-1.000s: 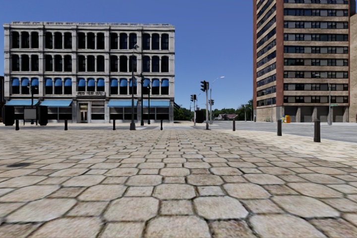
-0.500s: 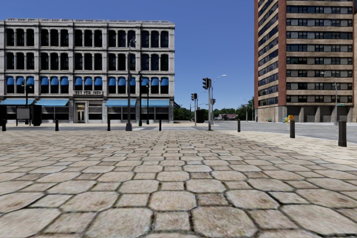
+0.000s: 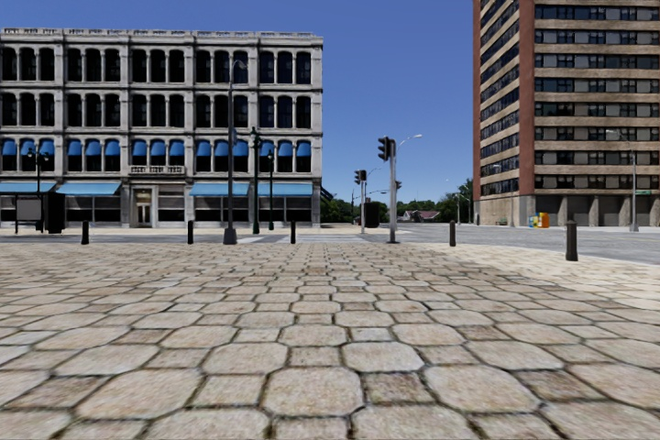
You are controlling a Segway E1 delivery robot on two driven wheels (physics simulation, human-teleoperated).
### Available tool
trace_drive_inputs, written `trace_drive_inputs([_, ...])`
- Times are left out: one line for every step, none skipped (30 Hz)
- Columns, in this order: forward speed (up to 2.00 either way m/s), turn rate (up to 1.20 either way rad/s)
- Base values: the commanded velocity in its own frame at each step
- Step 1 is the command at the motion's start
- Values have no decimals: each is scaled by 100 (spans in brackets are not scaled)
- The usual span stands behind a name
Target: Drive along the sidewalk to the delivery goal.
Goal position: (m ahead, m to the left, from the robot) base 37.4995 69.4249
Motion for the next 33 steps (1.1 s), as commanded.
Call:
trace_drive_inputs([200, 0])
trace_drive_inputs([200, 0])
trace_drive_inputs([200, 0])
trace_drive_inputs([200, 0])
trace_drive_inputs([200, 0])
trace_drive_inputs([200, 0])
trace_drive_inputs([200, 0])
trace_drive_inputs([200, 0])
trace_drive_inputs([200, 0])
trace_drive_inputs([200, 0])
trace_drive_inputs([200, 0])
trace_drive_inputs([200, 0])
trace_drive_inputs([200, 0])
trace_drive_inputs([200, 0])
trace_drive_inputs([200, 0])
trace_drive_inputs([200, 0])
trace_drive_inputs([200, 0])
trace_drive_inputs([200, 0])
trace_drive_inputs([200, 0])
trace_drive_inputs([200, 0])
trace_drive_inputs([200, 0])
trace_drive_inputs([200, 0])
trace_drive_inputs([200, 0])
trace_drive_inputs([200, 0])
trace_drive_inputs([200, 0])
trace_drive_inputs([200, 0])
trace_drive_inputs([200, 0])
trace_drive_inputs([200, 0])
trace_drive_inputs([200, 0])
trace_drive_inputs([200, 0])
trace_drive_inputs([200, 0])
trace_drive_inputs([200, 0])
trace_drive_inputs([200, 0])
